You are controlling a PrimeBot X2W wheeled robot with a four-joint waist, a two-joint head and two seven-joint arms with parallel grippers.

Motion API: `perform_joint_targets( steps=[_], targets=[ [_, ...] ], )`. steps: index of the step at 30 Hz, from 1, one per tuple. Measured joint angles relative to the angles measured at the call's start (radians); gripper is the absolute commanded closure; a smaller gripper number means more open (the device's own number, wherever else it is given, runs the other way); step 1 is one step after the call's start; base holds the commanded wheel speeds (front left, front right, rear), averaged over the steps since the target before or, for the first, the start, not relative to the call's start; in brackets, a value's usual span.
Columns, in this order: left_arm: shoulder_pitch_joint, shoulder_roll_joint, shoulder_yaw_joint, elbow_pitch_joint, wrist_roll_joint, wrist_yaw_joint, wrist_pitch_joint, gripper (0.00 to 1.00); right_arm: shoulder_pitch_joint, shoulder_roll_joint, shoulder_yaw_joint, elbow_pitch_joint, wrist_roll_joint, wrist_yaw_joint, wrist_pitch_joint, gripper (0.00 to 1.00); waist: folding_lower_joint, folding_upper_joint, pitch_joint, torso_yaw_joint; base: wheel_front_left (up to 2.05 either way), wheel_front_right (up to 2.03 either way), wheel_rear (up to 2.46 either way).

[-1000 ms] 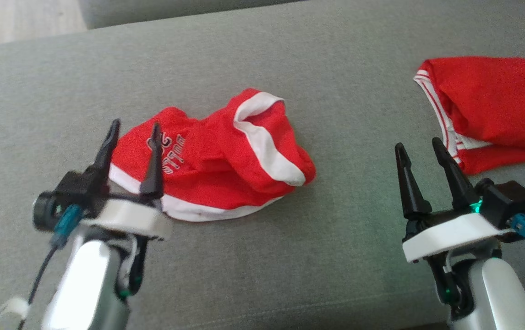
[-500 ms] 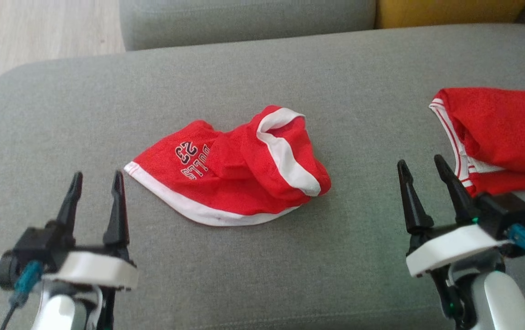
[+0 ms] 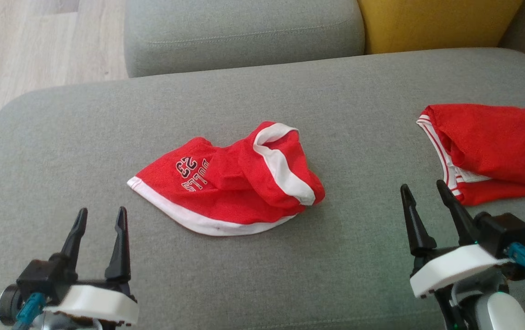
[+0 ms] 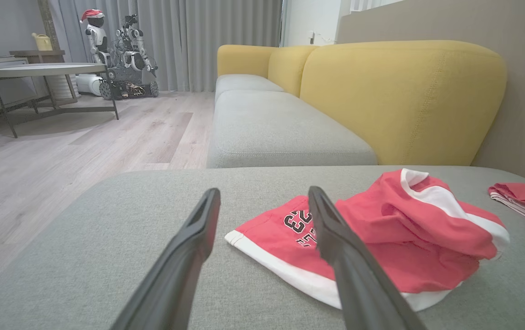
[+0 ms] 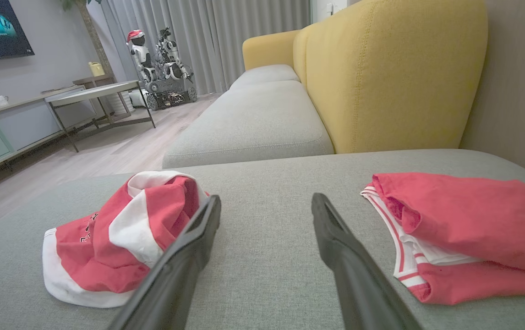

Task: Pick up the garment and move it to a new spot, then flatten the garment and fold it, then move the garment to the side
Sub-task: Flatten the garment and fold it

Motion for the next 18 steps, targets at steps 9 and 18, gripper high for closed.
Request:
perform_joint_targets(
  steps=[9,18],
  targets=[
    [0.008,0.004,-0.004,-0.014,-0.006,0.009,0.010,0.00,0.016,0.000,0.002,-0.021,-0.001,0.000,0.003,0.00,0.0000,0.0000,-0.006,0.004,0.00,0.00,0.00],
    [0.007,0.006,-0.008,-0.014,-0.006,0.009,0.010,0.00,0.016,0.000,0.003,-0.025,-0.001,0.000,0.011,0.00,0.0000,0.0000,-0.004,0.008,0.00,0.00,0.00]
  ],
)
